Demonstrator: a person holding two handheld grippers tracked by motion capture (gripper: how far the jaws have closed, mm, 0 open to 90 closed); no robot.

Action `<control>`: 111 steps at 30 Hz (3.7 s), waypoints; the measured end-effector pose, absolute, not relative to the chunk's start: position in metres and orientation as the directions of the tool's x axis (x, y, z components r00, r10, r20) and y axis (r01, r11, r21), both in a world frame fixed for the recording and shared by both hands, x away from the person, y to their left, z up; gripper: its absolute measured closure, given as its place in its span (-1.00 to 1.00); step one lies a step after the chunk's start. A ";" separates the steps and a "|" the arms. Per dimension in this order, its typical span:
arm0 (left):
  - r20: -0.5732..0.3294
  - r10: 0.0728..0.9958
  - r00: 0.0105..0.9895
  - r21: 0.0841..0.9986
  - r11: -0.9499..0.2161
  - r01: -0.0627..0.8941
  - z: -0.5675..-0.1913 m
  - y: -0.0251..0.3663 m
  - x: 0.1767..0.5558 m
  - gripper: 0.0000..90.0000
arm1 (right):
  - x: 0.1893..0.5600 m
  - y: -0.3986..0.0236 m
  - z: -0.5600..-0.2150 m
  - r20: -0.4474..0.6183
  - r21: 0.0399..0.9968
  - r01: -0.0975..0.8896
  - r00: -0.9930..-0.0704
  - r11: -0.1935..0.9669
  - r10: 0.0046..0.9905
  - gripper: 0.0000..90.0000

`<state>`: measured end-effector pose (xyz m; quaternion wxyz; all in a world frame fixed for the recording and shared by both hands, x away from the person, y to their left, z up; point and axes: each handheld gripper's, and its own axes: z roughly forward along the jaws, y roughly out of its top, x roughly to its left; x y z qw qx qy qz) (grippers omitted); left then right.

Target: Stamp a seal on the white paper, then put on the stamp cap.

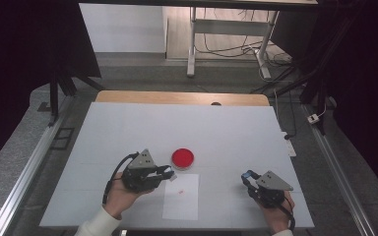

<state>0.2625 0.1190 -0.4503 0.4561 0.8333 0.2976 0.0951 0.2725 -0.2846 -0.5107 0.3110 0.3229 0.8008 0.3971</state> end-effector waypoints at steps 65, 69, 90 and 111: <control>-0.137 0.633 0.762 0.832 -0.344 0.436 -0.455 0.137 0.267 0.68 | 0.268 -0.266 -0.505 -0.179 0.866 0.249 -0.655 0.433 0.734 0.44; -0.137 0.632 0.763 0.832 -0.345 0.435 -0.455 0.136 0.267 0.68 | 0.267 -0.262 -0.505 -0.183 0.865 0.246 -0.659 0.438 0.730 0.44; -0.148 0.623 0.768 0.833 -0.341 0.436 -0.454 0.134 0.267 0.68 | 0.265 -0.239 -0.507 -0.180 0.863 0.223 -0.703 0.453 0.688 0.44; -0.148 0.618 0.772 0.832 -0.344 0.435 -0.455 0.129 0.268 0.68 | 0.264 -0.226 -0.509 -0.184 0.859 0.213 -0.721 0.466 0.668 0.44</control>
